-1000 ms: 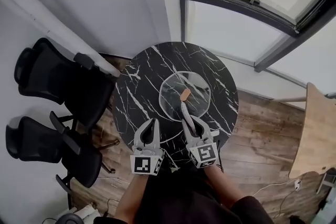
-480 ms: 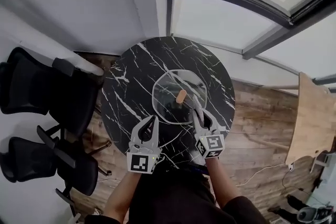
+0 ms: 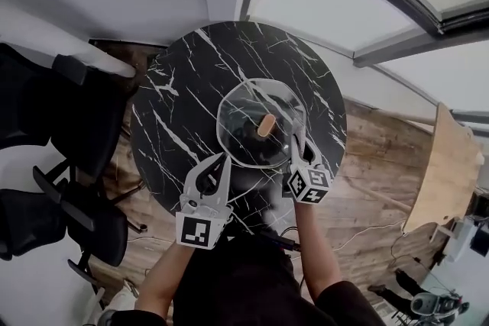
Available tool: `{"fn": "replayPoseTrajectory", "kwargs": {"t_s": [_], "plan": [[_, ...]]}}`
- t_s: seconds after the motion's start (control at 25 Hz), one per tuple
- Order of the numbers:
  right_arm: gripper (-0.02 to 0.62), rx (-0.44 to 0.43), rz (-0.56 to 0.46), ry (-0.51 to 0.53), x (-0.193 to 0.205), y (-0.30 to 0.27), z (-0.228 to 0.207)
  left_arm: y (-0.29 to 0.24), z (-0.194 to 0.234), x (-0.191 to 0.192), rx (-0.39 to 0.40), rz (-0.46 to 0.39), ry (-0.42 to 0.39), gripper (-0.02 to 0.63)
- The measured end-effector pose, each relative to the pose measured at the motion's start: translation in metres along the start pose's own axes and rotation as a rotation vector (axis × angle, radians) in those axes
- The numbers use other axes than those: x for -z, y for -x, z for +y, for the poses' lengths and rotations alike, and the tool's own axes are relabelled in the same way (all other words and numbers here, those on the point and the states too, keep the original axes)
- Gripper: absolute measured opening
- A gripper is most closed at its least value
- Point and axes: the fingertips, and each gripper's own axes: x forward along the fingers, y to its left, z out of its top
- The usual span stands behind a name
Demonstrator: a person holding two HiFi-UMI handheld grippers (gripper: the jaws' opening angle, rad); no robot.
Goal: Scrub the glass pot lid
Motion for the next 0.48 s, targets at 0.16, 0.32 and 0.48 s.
{"fn": "replayPoseTrajectory", "kwargs": {"t_s": [0.16, 0.32, 0.48], "plan": [[0.072, 0.059, 0.070, -0.033, 0.021, -0.014, -0.019, -0.001, 0.001, 0.005, 0.020, -0.012, -0.021, 0.003], [0.071, 0.078, 0.116, -0.044, 0.032, -0.034, -0.026, -0.002, 0.006, 0.014, 0.032, 0.012, -0.014, 0.003], [0.072, 0.084, 0.131, -0.041, 0.019, -0.053, -0.030, -0.005, 0.011, 0.017, 0.030, 0.003, -0.011, 0.003]]}}
